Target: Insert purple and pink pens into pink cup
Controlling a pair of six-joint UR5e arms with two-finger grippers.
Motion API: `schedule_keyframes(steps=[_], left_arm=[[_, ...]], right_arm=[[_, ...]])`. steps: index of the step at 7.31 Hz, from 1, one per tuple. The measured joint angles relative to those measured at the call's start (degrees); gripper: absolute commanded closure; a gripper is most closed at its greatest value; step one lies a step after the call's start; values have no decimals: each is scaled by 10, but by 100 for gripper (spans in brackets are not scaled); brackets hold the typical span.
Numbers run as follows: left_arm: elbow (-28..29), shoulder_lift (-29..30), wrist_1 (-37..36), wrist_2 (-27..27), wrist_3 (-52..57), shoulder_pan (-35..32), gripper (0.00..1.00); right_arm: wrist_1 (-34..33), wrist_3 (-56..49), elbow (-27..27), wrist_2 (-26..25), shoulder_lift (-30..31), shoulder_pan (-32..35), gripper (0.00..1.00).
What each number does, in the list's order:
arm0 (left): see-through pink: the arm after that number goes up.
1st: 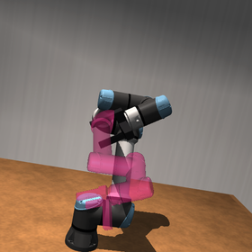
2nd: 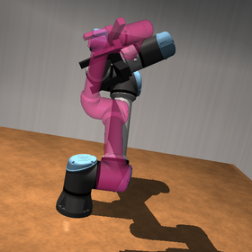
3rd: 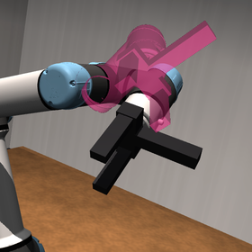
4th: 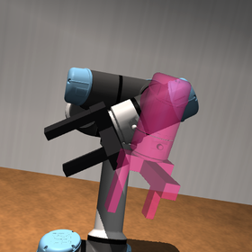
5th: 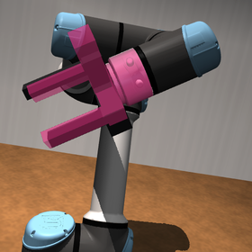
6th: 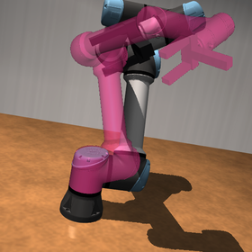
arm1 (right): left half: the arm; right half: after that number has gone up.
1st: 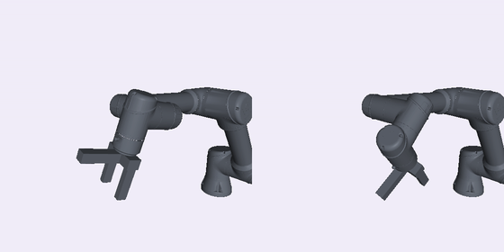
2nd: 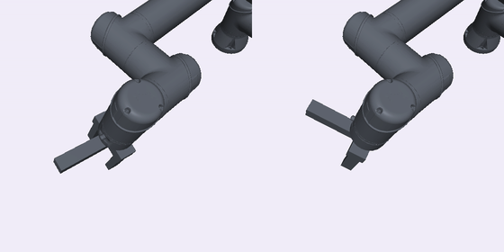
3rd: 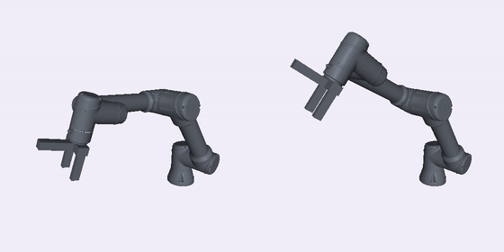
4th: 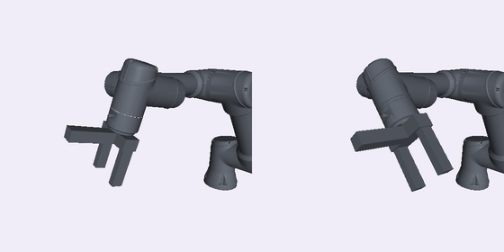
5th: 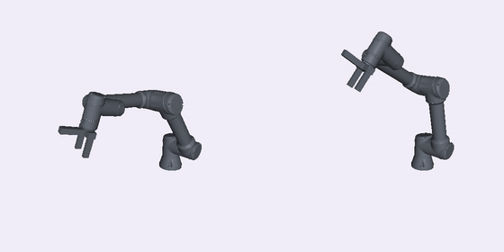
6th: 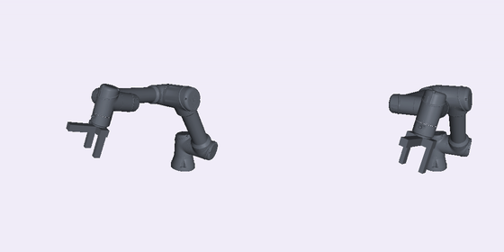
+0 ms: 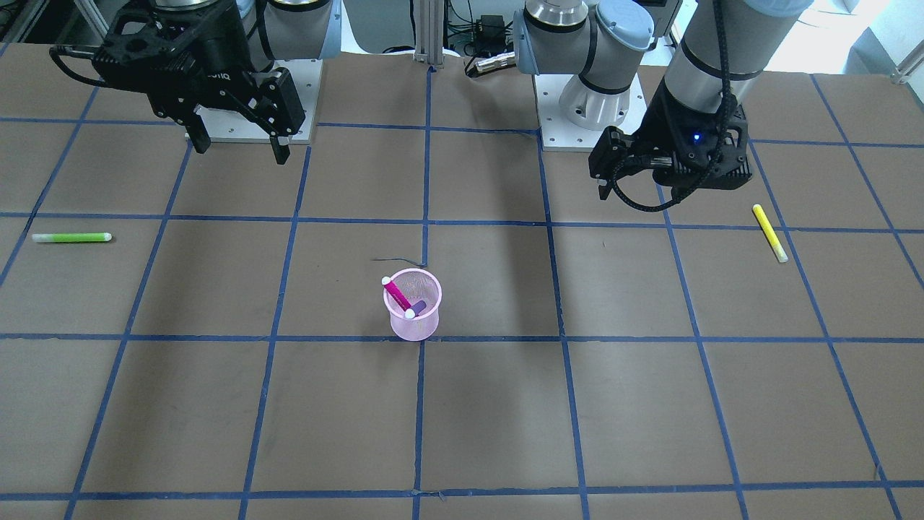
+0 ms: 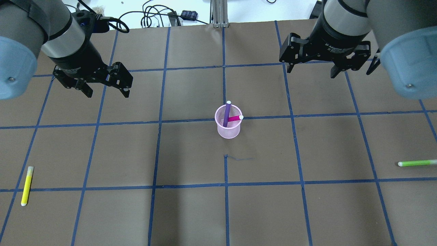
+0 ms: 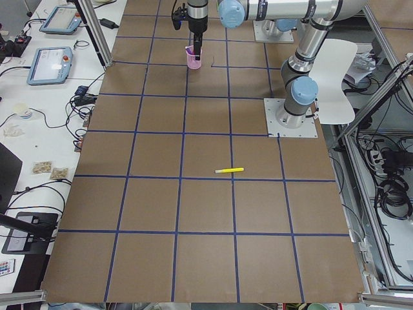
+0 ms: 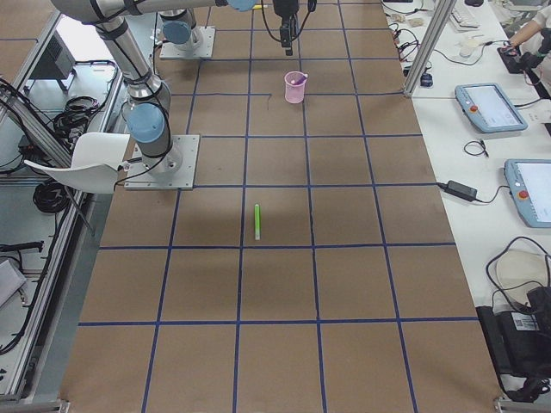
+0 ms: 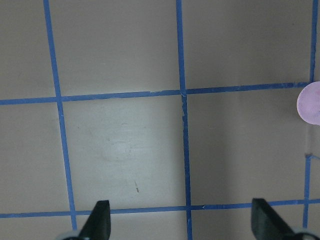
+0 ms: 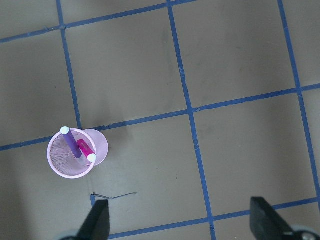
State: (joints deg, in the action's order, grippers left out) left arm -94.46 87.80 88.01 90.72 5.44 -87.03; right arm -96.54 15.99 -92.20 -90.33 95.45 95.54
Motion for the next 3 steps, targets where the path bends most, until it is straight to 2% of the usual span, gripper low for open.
schedule_keyframes(steps=[3], left_arm=[[-5, -2, -1, 0, 1, 4, 0]], right_arm=[[0, 0, 0, 1, 0, 0, 0]])
